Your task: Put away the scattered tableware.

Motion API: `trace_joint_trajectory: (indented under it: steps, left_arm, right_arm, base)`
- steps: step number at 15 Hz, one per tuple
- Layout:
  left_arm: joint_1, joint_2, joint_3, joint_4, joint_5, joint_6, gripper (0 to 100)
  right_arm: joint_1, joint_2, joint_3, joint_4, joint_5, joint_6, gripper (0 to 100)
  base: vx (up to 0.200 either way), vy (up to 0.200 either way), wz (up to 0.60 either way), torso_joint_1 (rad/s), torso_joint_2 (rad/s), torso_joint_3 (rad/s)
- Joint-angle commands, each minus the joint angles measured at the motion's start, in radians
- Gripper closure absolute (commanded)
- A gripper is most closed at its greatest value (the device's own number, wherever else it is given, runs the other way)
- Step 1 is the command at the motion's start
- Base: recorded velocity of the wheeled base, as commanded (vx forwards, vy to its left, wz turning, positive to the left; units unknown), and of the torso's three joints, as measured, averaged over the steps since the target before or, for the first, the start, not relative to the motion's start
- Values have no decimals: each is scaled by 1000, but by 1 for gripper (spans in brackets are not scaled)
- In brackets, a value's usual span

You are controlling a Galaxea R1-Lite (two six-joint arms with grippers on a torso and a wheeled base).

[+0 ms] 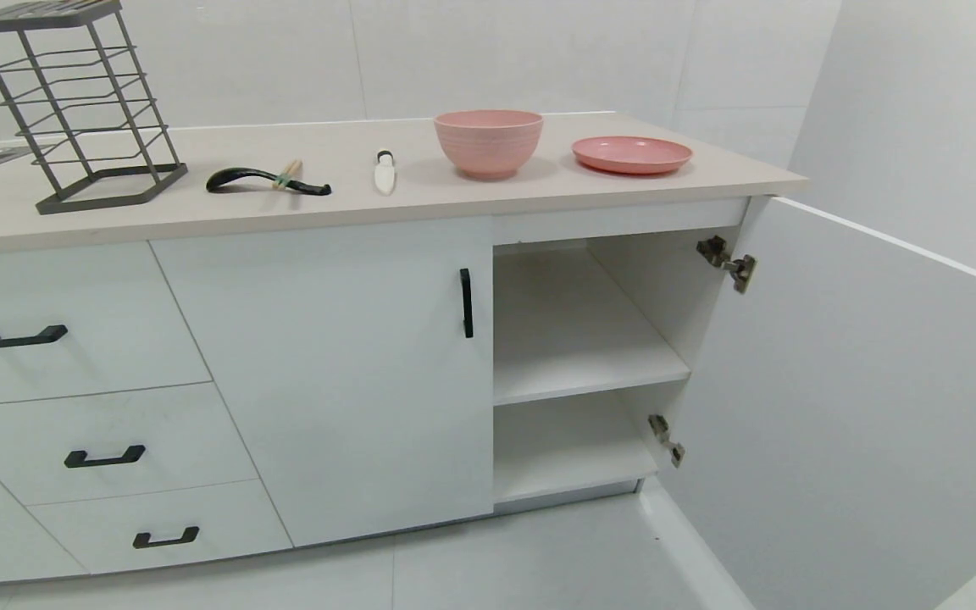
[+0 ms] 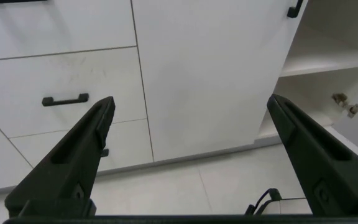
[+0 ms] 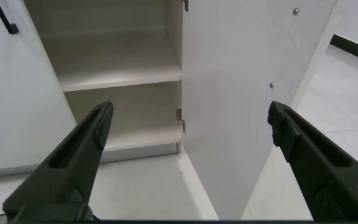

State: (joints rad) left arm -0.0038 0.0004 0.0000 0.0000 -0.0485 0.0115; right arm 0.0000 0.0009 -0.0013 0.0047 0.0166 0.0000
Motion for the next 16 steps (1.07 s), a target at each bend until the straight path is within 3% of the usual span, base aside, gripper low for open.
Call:
trace_joint_trajectory:
  steps: [1, 6, 10, 16]
  left_arm:
    - [2, 0, 0, 0, 4, -4, 0]
    - [2, 0, 0, 0, 9, -4, 0]
    - [2, 0, 0, 0, 10, -4, 0]
    - [2, 0, 0, 0, 9, -5, 0]
  right_arm:
    - [0, -1, 0, 0, 0, 0, 0]
    - [0, -1, 0, 0, 0, 0, 0]
    - [0, -1, 0, 0, 0, 0, 0]
    - [0, -1, 0, 0, 0, 0, 0]
  base:
    - [0, 0, 0, 0, 0, 0]
    - [200, -200, 0, 3, 0, 2]
    - [0, 0, 0, 0, 0, 0]
    - [167, 0, 0, 0, 0, 4]
